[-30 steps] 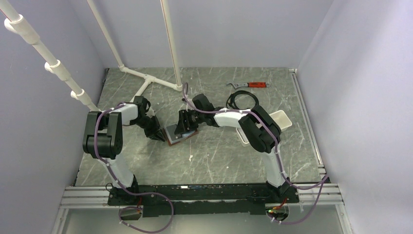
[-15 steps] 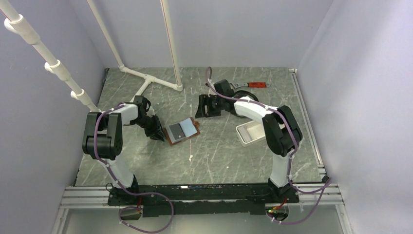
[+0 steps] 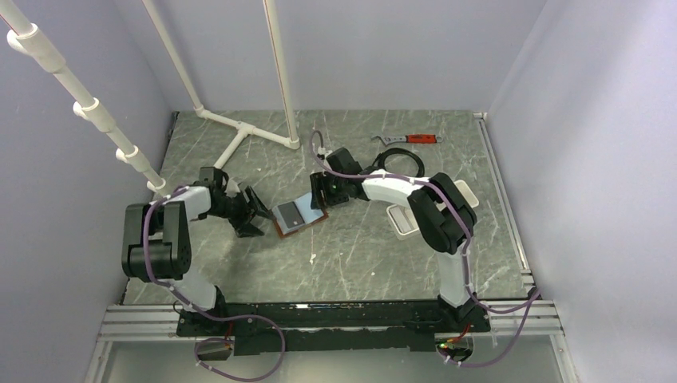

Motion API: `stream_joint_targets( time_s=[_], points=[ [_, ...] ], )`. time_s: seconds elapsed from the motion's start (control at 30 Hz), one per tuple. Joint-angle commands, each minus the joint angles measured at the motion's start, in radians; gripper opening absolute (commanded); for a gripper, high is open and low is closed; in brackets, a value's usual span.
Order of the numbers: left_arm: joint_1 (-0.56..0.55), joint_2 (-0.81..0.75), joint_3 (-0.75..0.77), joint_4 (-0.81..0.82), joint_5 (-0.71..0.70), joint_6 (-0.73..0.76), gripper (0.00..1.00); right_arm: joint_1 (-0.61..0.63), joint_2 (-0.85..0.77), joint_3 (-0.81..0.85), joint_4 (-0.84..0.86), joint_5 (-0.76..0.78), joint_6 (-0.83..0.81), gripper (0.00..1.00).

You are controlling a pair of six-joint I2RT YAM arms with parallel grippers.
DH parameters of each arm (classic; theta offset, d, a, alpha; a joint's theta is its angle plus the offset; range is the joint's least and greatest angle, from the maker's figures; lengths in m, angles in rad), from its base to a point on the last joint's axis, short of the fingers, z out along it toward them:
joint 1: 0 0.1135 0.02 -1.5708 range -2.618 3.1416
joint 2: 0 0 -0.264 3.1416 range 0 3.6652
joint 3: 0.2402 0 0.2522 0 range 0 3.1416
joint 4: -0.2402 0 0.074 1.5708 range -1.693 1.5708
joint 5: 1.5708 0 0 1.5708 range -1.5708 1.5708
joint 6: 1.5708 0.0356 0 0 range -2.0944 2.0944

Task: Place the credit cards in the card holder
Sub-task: Close the card holder at the center of the board.

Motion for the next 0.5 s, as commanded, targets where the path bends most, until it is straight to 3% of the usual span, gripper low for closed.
stream_joint_targets(
  time_s=[0.0, 0.13, 0.3, 0.47],
  points=[
    [0.016, -0.040, -0.073, 0.320, 0.202, -0.154, 0.75, -0.021, 0.025, -0.012, 0.082, -0.018, 0.050, 0.58],
    [0.008, 0.020, -0.076, 0.466, 0.275, -0.238, 0.82, -0.023, 0.040, -0.020, 0.103, -0.053, 0.063, 0.54],
    [-0.035, 0.074, -0.050, 0.544, 0.296, -0.289, 0.83, -0.022, 0.055, -0.026, 0.132, -0.101, 0.090, 0.50],
    [-0.041, 0.018, 0.022, 0.511, 0.338, -0.278, 0.81, -0.022, 0.048, -0.055, 0.180, -0.161, 0.135, 0.47]
  ],
)
